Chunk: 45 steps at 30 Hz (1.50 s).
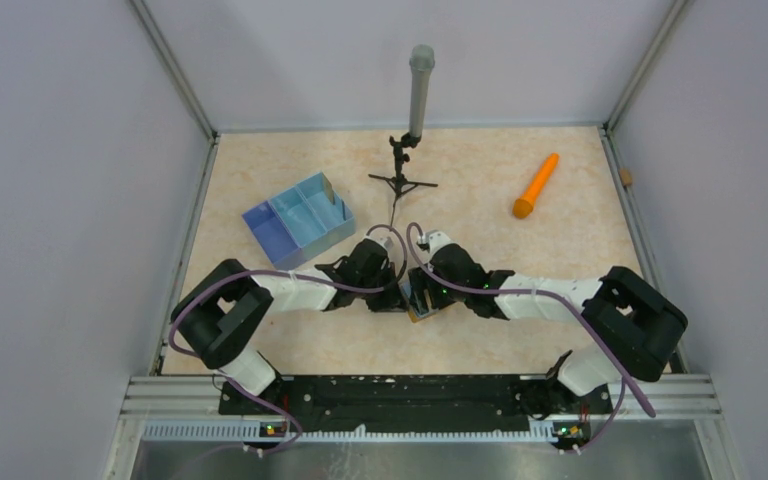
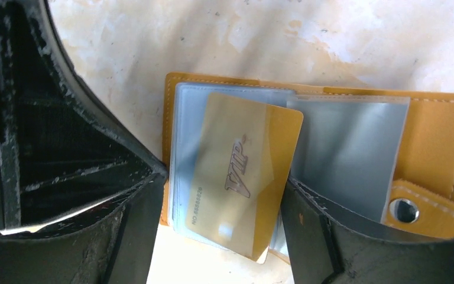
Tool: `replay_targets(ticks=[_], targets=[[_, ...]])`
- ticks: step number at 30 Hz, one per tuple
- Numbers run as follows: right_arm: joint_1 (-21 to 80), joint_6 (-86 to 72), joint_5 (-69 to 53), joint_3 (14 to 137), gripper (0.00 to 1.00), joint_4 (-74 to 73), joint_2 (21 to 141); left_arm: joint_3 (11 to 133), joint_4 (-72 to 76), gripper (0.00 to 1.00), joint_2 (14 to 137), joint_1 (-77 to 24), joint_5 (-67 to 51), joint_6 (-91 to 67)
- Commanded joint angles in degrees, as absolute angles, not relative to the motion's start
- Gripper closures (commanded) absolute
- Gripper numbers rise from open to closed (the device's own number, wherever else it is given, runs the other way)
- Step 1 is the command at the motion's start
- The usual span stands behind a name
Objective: Put the credit cards into the card holder
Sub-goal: Insert the credit card into the card holder.
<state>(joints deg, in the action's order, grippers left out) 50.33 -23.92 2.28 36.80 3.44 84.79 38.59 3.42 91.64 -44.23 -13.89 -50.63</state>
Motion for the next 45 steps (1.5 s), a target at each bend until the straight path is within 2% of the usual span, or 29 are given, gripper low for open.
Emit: replay_targets(ticks=[1,8,19,30,40,45], targets=[[51.5,-20.2,-8.8,36.4,0.32,3.3,83.3,39.7,1.5,1.0,92.7,-43.1,-3.6,-45.9],[51.5,-17.6,-11.6,37.4,0.4,4.2,84.5,40.5,2.5,1.0,92.7,-43.1,-4.1,-44.4],[51.6,-17.1,-11.8,37.2,0.35,7.4,84.8,40.5,4.7,1.0,92.8,-43.1,-5.0,-43.3],[51.6,-21.4,-1.9,37.4,0.18,-1.8,72.2,40.2,-1.2,1.0,90.2,-42.5,-1.0,-44.7],[51.5,-30.9,9.1,36.4,0.17,-9.0,66.2,39.4,-1.2,1.0,85.0,-42.5,-3.3,-44.4],[51.4,-37.3,17.5,36.2,0.21,-17.3,64.4,39.3,-1.8,0.86,83.6,-42.4,-3.7,-45.0]])
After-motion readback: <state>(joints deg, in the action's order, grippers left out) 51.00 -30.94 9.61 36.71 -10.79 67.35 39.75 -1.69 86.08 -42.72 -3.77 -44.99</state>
